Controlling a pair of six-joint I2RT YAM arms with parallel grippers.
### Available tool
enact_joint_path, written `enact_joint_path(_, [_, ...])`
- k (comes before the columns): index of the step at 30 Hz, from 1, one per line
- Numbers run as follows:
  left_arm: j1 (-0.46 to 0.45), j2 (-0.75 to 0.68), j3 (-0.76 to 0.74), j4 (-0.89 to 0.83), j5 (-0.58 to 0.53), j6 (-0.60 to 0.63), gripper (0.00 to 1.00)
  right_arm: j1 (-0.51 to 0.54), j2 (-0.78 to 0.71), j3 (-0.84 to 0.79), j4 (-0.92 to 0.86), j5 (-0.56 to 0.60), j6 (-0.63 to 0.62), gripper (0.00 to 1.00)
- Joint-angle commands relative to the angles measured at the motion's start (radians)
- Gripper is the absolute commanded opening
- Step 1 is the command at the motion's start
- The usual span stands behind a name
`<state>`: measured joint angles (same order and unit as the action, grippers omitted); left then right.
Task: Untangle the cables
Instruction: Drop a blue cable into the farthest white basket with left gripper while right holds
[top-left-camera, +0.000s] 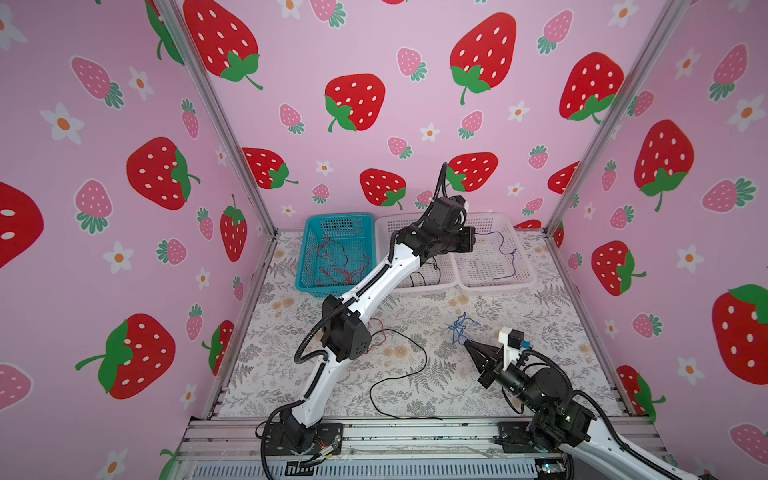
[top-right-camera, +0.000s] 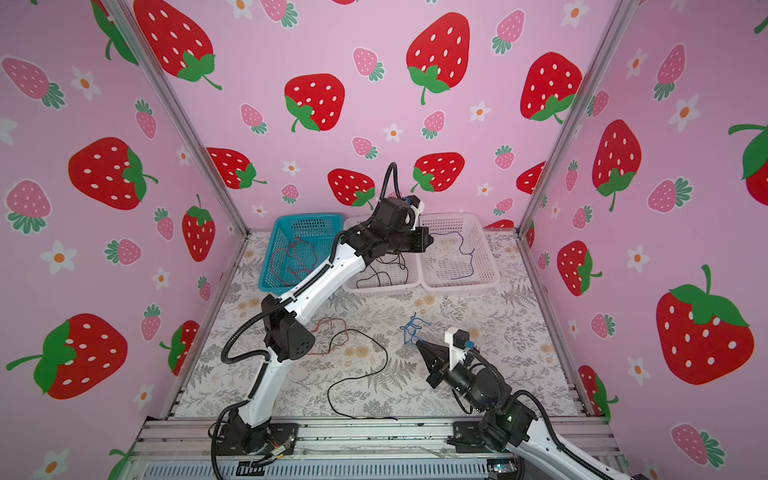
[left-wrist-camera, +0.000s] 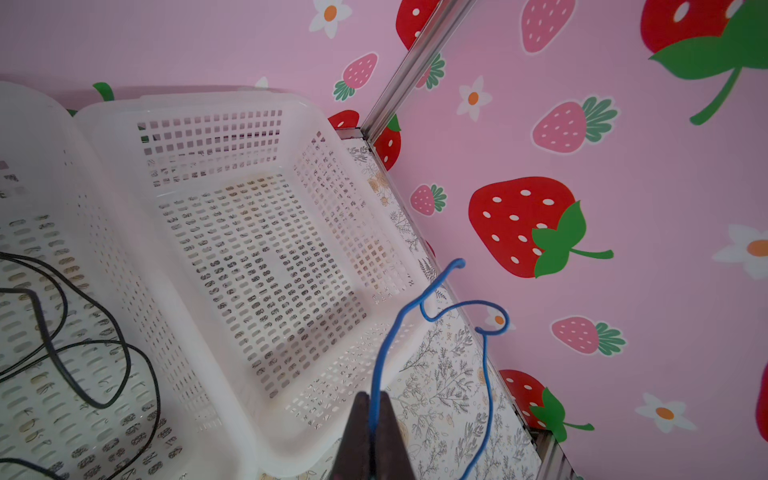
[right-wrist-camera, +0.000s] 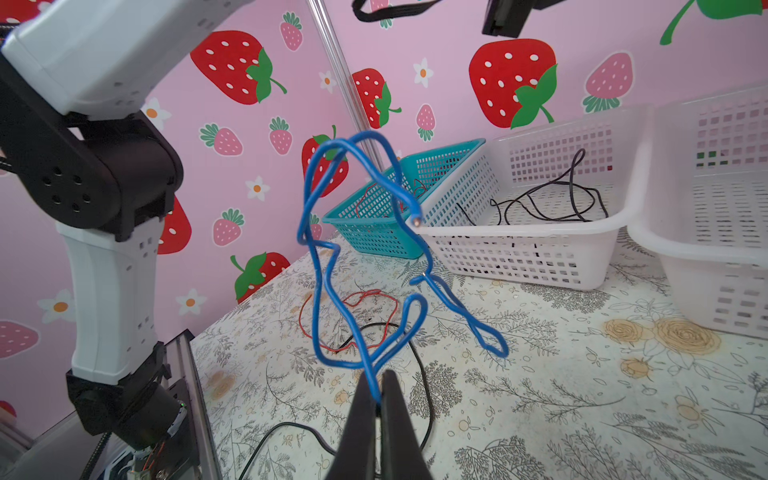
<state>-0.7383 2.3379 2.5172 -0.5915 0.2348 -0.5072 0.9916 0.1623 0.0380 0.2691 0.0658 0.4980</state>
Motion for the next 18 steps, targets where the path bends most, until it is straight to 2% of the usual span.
enact_joint_path(1, [-0.009, 0.048, 0.076, 0.084, -0.013, -0.023, 0.0, -0.005, -0.028, -0.01, 0.002, -0.022, 0.012, 0.0])
enact_joint_path(6, [-0.025, 0.152, 0.155, 0.128, -0.019, -0.038, 0.0, -0.005, -0.048, -0.012, 0.001, -0.03, 0.013, 0.0])
enact_joint_path(14, [-0.012, 0.209, 0.152, 0.136, -0.055, -0.044, 0.0, -0.005, -0.053, -0.012, 0.0, -0.034, 0.011, 0.0])
enact_joint_path(18, [-0.011, 0.215, 0.154, 0.144, -0.054, -0.042, 0.05, -0.005, -0.049, -0.012, 0.002, -0.035, 0.012, 0.0])
